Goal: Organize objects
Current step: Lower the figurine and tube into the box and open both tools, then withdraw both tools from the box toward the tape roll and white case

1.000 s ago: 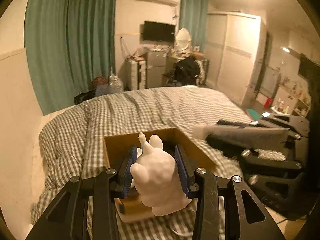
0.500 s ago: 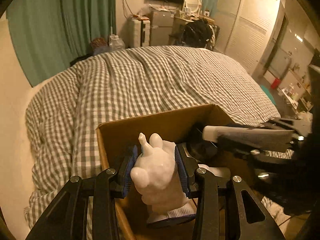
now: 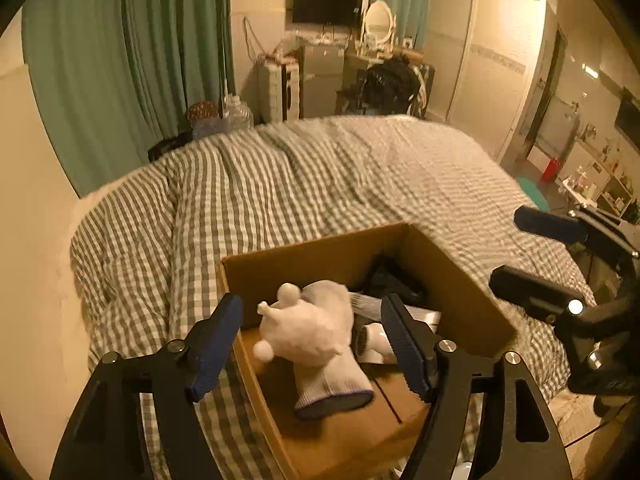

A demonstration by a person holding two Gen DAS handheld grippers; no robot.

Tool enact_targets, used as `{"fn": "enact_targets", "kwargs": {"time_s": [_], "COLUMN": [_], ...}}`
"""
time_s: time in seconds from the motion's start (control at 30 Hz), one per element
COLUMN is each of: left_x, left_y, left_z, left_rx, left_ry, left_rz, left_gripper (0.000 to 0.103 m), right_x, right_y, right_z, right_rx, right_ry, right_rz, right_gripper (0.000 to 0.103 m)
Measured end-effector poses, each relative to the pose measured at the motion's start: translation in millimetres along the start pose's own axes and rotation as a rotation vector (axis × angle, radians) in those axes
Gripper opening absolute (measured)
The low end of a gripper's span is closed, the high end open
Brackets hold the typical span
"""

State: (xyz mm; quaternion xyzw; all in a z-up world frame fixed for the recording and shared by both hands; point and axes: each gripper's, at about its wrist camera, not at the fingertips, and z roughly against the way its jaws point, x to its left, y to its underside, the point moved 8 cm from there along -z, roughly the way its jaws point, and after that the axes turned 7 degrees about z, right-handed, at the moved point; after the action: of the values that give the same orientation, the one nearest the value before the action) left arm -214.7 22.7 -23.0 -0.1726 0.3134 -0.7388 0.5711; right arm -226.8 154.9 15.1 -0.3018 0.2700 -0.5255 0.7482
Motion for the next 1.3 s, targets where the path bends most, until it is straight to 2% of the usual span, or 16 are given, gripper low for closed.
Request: {"fn": "enact_targets", "kwargs": {"time_s": [0.03, 0.1, 0.2, 0.37, 0.5, 0.63, 0.77, 0.9, 1.07, 1.2, 1.3], "left_x": [-2.1, -5.6, -8.2, -14.7, -16.8, -11.6, 5.1, 11.5, 14.0, 3.6, -11.0], "left_y": [-1.2, -2.9, -0.2, 5.3, 10.6, 27.6, 55.2, 91.9, 140.6, 162.9, 174.9], "left_z": [8.1, 30.9, 61.8, 95.0, 115.7, 128.6, 140.5, 136.4, 115.0, 89.9, 69.9], "left_rx": [-0.016, -0.067, -0.113, -0.125, -0.171, -0.186, -0.236, -0.246, -0.192, -0.142, -0.102], "left_ry": [0.0, -0.008, -0.016, 0.034, 0.013, -0.023, -0.124, -0.188, -0.182, -0.155, -0.134], "left_rz": [-0.005, -0.02, -0.028, -0.016, -0.024, -0.031, 0.058, 0.08, 0.084, 0.076, 0.039], "left_gripper": [0.087, 0.091, 0.092, 0.092, 0.095, 0.095, 0.095, 0.095, 0.095, 0.095, 0.095], "right_x": [4.1, 4.7, 14.2, 25.7, 34.8, 43.7, 53.1, 58.9, 76.5, 93.4, 97.6], "right_y": [-3.4, -10.6, -13.8, -10.2, -8.7, 1.1, 20.0, 43.8, 84.6, 125.6, 156.1], "right_z": [10.1, 36.0, 70.7, 116.5, 144.6, 157.4, 159.5, 154.4, 126.9, 96.6, 77.0], "right_rx": [-0.01, -0.038, -0.069, -0.123, -0.155, -0.141, -0.109, -0.106, -0.037, 0.031, 0.07], "right_ry": [0.013, 0.044, 0.063, 0.099, 0.136, 0.132, 0.13, 0.103, 0.06, 0.039, 0.068], "right_rz": [0.007, 0.016, 0.015, 0.047, 0.075, 0.087, 0.105, 0.071, 0.065, 0.089, 0.111], "right_gripper": [0.07, 0.074, 0.078, 0.086, 0.088, 0.089, 0.089, 0.089, 0.089, 0.089, 0.089]}}
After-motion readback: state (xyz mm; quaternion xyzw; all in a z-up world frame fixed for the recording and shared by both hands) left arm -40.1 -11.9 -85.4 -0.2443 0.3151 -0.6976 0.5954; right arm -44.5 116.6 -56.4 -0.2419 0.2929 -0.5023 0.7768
